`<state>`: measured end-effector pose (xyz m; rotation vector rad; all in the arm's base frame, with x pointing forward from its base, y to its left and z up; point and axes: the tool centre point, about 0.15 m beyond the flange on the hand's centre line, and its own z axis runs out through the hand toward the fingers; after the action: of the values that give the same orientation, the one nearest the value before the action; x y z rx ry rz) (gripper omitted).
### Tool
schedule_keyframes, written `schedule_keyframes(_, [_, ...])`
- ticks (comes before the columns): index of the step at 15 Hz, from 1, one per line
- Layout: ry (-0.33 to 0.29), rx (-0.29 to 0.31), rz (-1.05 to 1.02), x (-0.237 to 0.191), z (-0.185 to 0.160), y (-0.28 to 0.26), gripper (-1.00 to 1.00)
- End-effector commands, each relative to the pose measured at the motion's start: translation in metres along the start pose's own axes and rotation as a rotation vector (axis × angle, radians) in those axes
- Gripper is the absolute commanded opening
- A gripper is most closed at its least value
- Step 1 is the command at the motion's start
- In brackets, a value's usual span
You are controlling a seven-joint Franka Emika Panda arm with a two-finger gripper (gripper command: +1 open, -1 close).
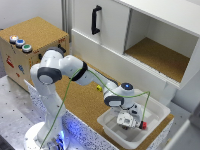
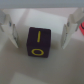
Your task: Put the grasped purple block on top of the yellow block
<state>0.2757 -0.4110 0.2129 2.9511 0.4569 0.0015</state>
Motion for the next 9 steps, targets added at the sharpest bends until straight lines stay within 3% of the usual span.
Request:
schedule_keyframes(1, [0.037,0.011,0.068,-0.005,-0.020,-0.006,-1.00])
schedule_keyframes(4, [0.066,-0.021,0.158,-0.007,-0.046,-0.006,-1.00])
schedule_keyframes(7, [0.182,-0.100,0.256,-0.002,-0.104,-0.007,-1.00])
schedule_keyframes(9, [0.247,-0.115,0.288,0.001,-0.133,-0.009,-1.00])
